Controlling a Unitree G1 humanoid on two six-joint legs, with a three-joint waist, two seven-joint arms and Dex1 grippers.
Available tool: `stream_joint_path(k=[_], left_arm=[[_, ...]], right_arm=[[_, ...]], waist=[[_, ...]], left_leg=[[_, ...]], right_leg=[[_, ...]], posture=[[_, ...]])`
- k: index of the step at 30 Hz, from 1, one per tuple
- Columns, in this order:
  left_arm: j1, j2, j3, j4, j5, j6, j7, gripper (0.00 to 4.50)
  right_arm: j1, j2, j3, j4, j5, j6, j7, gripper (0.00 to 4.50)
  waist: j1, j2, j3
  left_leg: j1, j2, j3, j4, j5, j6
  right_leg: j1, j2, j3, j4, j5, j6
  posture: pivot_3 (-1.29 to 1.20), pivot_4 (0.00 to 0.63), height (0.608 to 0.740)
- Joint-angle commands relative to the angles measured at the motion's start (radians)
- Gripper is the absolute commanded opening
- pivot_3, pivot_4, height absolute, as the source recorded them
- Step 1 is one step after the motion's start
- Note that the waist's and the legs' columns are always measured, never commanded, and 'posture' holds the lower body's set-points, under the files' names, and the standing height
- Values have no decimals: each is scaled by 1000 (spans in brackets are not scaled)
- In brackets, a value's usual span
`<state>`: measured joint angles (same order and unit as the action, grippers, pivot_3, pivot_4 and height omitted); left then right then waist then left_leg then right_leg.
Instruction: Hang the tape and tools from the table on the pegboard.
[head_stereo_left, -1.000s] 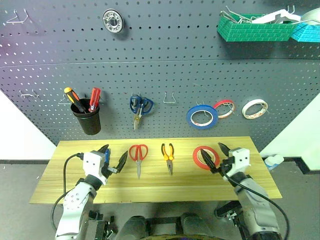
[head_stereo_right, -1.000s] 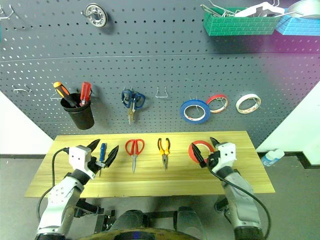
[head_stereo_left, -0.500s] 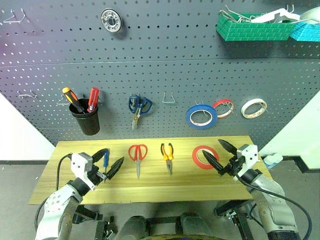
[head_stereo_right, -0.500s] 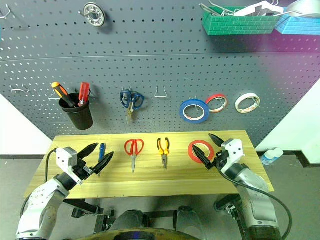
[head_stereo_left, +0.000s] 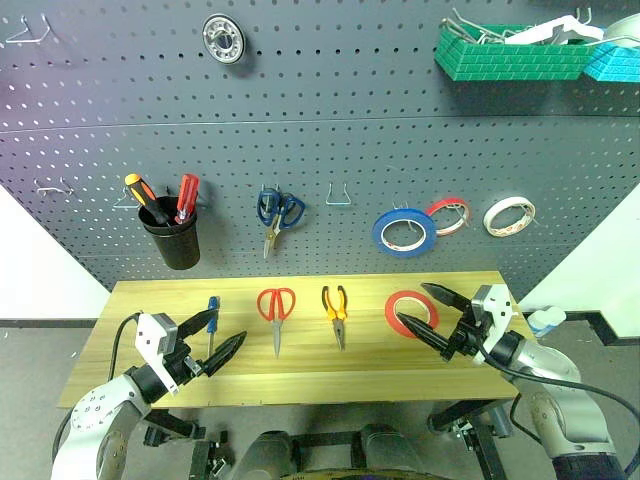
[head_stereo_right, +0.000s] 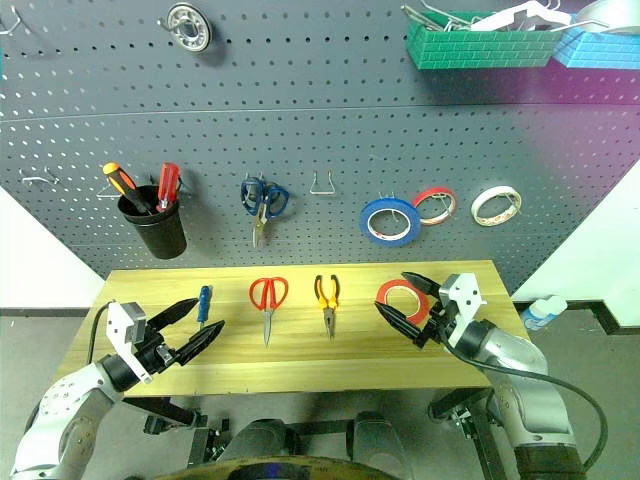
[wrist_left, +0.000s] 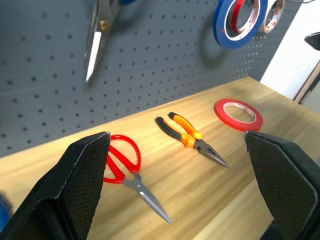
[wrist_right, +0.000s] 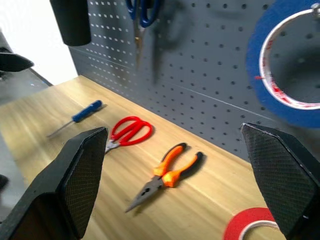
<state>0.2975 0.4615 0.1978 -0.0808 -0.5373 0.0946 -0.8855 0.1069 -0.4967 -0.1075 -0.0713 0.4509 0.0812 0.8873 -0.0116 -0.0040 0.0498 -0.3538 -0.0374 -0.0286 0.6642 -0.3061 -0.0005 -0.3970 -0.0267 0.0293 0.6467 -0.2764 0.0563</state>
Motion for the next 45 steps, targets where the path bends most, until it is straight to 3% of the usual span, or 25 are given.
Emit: stream_joint_path(k=[1,25,37,39,41,45], left_arm=[[-9,15,21,-30,-24,16,-15,4484],[-111,111,-50,-86,-2,186,-106,4484],[-126,120,-61,-116,-7,215,-115,4484],[-123,119,-57,-123,-12,219,-113,4484],[-118,117,-56,-132,-11,221,-109,4484],[-82,115,-45,-174,-16,231,-97,4484]], right_arm=[[51,-36,-56,-46,16,-22,29,4500],[22,-95,-105,92,-155,-106,-72,4500],[-33,-127,-96,313,-252,-222,-105,4500],[-155,44,79,294,-388,-138,-255,4500],[-212,136,166,278,-467,-91,-330,4500],[-191,147,189,245,-492,-65,-343,4500]], waist=[[2,-1,0],[24,0,-1],[23,1,-1],[16,-1,-1],[-12,-6,-1],[11,10,-1]], left_leg=[[0,0,0,0,0,0],[0,0,1,0,-1,2],[0,0,2,1,-1,2],[0,0,2,1,-1,2],[-1,2,2,1,-1,2],[2,4,1,1,-1,2]], right_leg=[[0,0,0,0,0,0],[0,-1,0,0,1,-2],[1,-1,0,1,1,-3],[1,-1,0,1,1,-3],[0,2,2,2,3,-5],[-1,6,2,3,4,-8]], posture=[[-31,0,734],[-21,0,734],[-18,0,734],[-17,0,734],[-15,0,734],[-9,9,734]])
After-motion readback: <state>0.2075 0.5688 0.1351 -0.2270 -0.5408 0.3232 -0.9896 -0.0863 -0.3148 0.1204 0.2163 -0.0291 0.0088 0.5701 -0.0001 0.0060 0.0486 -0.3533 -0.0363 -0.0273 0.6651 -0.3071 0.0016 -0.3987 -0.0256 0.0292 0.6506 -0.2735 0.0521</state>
